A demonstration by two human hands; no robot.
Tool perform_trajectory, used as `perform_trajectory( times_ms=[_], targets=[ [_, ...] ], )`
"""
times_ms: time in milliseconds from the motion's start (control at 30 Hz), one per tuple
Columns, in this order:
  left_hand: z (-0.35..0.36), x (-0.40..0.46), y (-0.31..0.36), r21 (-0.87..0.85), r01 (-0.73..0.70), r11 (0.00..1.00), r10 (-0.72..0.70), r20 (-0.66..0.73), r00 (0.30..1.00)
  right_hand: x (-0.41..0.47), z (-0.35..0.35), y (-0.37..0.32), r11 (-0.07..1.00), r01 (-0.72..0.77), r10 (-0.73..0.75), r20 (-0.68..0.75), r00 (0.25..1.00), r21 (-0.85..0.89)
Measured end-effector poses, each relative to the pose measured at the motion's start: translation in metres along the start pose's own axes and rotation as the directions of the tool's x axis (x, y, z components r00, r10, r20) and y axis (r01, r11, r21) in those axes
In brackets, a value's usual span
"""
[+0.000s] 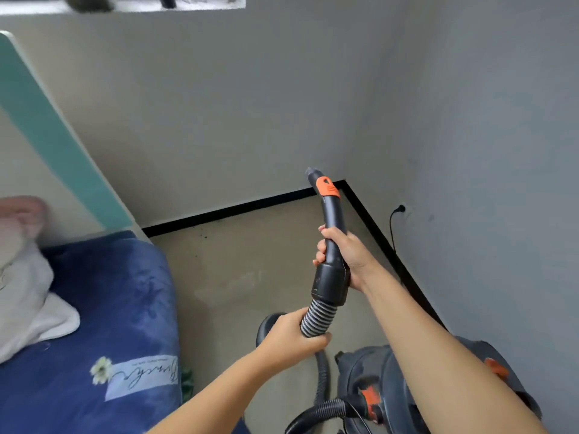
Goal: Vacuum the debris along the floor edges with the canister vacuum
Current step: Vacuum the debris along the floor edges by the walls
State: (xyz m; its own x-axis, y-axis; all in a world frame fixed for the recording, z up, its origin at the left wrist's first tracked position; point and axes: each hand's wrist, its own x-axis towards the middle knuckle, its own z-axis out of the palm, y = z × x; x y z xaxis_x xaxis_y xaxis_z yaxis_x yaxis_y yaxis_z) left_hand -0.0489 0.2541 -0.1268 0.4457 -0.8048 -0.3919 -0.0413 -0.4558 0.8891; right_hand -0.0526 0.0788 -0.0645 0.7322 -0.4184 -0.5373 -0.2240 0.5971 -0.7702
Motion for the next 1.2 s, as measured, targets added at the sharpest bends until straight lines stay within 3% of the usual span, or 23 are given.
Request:
perform_trajectory(
  times_ms=[100,233,333,467,600,933,1200],
  targets=[
    [-0.044,0.012,-0.019,-0.088,0.072,0.994,-0.069,0.029,0.997,0.041,0.046,0.005,0.995,-0.089,0.090,0.037,0.995,-0.043],
    [-0.094,0.028,-0.042,-0.137,0.111,0.984,-0.122,-0.075,0.990,0.095,0.098,0.011,0.975,-0.151,0.160,0.042,0.986,-0.161],
    [-0.121,0.045,-0.045,-0.148,0.097,0.984,-0.125,-0.188,0.974,0.131,0.129,0.018,0.955,-0.160,0.165,-0.002,0.986,-0.248],
    [-0.152,0.079,-0.046,-0.211,0.123,0.970,-0.172,-0.232,0.957,0.178,0.155,0.019,0.943,-0.148,0.132,-0.075,0.988,-0.297],
    [-0.180,0.117,-0.047,-0.229,0.159,0.960,-0.208,-0.210,0.955,0.222,0.164,0.011,0.929,-0.154,0.128,-0.097,0.987,-0.337],
    [-0.202,0.249,-0.082,-0.502,0.231,0.834,-0.388,-0.236,0.891,0.381,0.175,0.016,0.758,-0.182,0.290,0.074,0.954,-0.627],
    [-0.215,0.346,-0.209,-0.492,0.346,0.799,-0.486,-0.190,0.853,0.514,0.142,0.120,0.738,-0.310,0.321,-0.093,0.943,-0.600]
  ],
)
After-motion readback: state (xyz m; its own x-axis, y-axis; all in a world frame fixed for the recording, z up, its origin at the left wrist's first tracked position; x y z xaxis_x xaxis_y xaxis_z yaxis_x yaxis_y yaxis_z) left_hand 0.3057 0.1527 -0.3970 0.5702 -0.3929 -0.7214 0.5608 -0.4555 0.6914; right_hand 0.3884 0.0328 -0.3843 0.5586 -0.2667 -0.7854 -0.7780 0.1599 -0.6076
